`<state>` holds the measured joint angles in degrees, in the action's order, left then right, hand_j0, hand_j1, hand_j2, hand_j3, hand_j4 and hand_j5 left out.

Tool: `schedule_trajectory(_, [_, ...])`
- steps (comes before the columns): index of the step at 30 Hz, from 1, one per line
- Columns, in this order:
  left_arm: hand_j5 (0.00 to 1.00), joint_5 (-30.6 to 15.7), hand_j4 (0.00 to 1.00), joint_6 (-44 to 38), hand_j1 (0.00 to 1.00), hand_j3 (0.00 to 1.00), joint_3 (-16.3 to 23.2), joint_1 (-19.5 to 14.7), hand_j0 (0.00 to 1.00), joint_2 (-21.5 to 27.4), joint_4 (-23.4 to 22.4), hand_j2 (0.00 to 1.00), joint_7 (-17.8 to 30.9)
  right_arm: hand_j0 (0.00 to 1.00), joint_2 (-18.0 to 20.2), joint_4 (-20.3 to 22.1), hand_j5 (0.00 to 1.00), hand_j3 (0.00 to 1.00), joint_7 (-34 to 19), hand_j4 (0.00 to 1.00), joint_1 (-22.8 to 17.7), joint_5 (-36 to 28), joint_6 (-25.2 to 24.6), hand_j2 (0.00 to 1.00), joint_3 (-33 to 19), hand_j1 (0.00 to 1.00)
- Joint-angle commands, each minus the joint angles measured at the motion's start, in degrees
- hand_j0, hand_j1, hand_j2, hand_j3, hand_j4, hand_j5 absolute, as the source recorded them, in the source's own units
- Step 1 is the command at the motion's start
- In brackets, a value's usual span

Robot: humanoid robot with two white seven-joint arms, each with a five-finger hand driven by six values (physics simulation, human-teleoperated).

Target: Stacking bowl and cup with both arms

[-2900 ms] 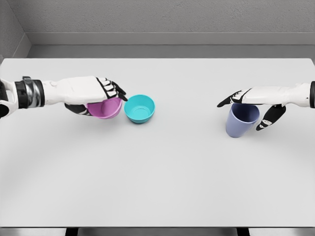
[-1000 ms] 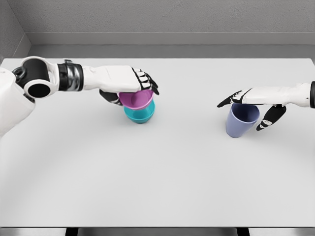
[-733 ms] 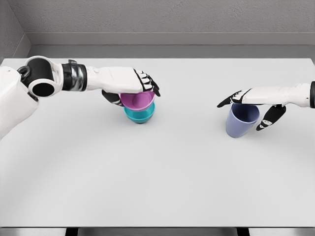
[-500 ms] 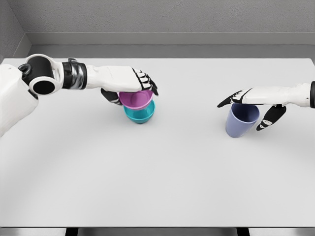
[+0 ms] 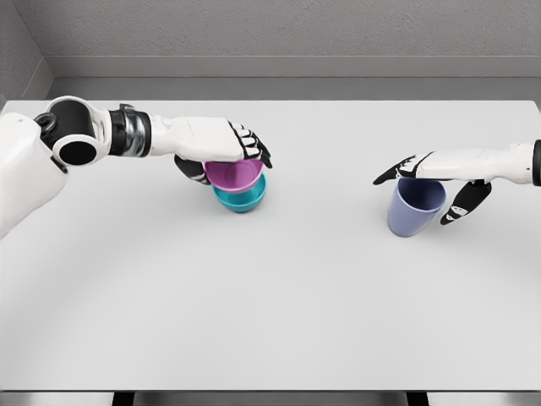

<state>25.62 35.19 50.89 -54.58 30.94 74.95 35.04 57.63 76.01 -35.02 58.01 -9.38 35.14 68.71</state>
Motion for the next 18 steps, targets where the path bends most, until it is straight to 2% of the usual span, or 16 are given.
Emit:
schedule_trajectory(1, [0.69,-0.3,0.69,-0.2,0.69,0.69,0.0,0.0,0.69,0.1,0.1,0.69,0.0,1.00,0.0,0.0,1.00,1.00,0.0,1.00,0.0,-0.4,-0.1,1.00,-0.1,1.00])
schedule_trajectory(4, [0.71,-0.3,0.71,-0.2,0.71,0.71,0.0,-0.1,0.71,0.0,0.1,0.71,0.0,1.00,0.0,0.0,1.00,1.00,0.0,1.00,0.0,-0.4,-0.1,1.00,-0.1,1.00])
schedule_trajectory(5, [0.74,-0.2,0.74,-0.2,0.74,0.74,0.0,-0.2,0.74,0.0,0.1,0.74,0.0,1.00,0.0,0.0,1.00,1.00,0.0,1.00,0.0,-0.4,-0.1,1.00,-0.1,1.00])
schedule_trajectory(6, [0.85,-0.2,0.85,-0.2,0.85,0.85,0.0,-0.1,0.85,0.0,0.0,0.85,0.0,1.00,0.0,0.0,1.00,1.00,0.0,1.00,0.0,-0.4,-0.1,1.00,-0.1,1.00])
schedule_trajectory(10, [0.96,0.0,0.96,-0.2,0.96,0.96,-0.1,-0.1,0.96,0.1,0.0,0.96,0.0,1.00,0.0,-0.1,1.00,1.00,0.0,1.00,0.0,-0.4,-0.1,1.00,-0.1,1.00])
schedule_trajectory(12, [0.96,0.0,0.96,-0.2,0.96,0.96,-0.1,-0.1,0.96,0.0,0.0,0.96,0.0,1.00,0.0,-0.1,1.00,1.00,0.0,1.00,0.0,-0.4,-0.1,1.00,-0.1,1.00])
schedule_trajectory(13, [1.00,0.0,1.00,-0.2,1.00,1.00,-0.1,-0.1,1.00,0.1,0.0,1.00,0.0,1.00,0.0,-0.1,1.00,1.00,0.0,1.00,0.0,-0.4,-0.1,1.00,-0.1,1.00])
schedule_trajectory(18, [1.00,0.0,1.00,-0.2,1.00,1.00,-0.1,0.0,1.00,0.1,0.0,1.00,0.0,1.00,0.0,-0.1,1.00,1.00,0.0,1.00,0.0,-0.4,-0.1,1.00,-0.1,1.00])
